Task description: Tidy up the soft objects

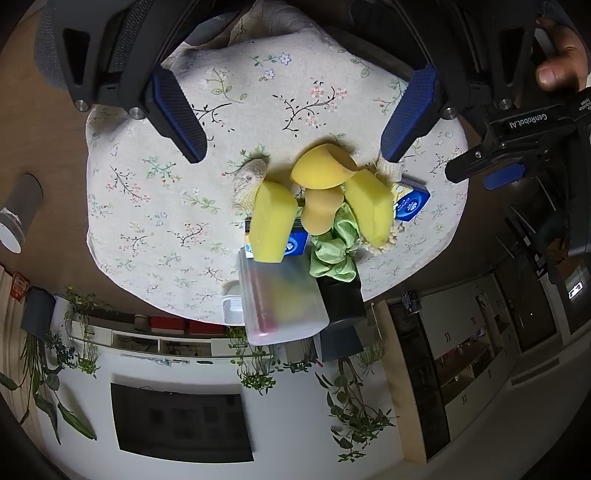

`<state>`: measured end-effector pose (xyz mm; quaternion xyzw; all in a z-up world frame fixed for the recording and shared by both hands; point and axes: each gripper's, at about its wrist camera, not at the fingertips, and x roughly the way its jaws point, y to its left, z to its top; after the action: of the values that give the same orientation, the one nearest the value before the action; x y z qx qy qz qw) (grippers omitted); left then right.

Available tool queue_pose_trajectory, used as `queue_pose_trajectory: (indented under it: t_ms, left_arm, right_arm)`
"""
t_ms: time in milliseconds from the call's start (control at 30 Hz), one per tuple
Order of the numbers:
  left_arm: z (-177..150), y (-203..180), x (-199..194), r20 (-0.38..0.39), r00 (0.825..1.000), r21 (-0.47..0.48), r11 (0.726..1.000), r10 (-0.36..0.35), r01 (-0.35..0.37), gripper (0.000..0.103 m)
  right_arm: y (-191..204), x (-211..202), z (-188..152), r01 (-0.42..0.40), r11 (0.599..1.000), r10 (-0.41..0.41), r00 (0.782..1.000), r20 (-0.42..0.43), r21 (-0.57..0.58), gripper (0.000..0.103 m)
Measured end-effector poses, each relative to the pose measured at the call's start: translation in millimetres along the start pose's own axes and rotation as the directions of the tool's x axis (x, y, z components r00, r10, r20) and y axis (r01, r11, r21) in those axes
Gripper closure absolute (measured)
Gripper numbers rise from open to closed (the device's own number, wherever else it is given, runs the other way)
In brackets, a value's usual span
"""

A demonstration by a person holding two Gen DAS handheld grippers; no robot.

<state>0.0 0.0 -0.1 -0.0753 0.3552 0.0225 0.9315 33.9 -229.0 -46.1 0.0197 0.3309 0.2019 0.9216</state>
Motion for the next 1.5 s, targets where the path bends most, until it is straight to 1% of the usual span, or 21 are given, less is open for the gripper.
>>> queue_pose_trajectory:
  t_ms: [267,300,1500]
  left_arm:
    - [-1.6,-7.8,-2.1,0.009,1.0,0.029,1.0,0.003,-0.003,0.0]
    - [-0.1,-0.8,0.1,-0.001,1.0,-0.002,1.0,0.003,-0.003,0.0]
    - [-0.8,-2.1,0.8,-0.001,1.0,-0.006,1.0,-0.004,0.004,0.0]
  right_arm:
    - [0.5,0.1,0.0,0.004,1.0,-0.004,1.0,-0.001,-0.003,0.005]
    - [0.5,0.1,0.0,0.004,1.0,-0.004,1.0,-0.001,-0.003,0.005]
    - [0.2,1.6,-1.3,0.002,1.0,-0.002,1.0,-0.004,-0.001,0.005]
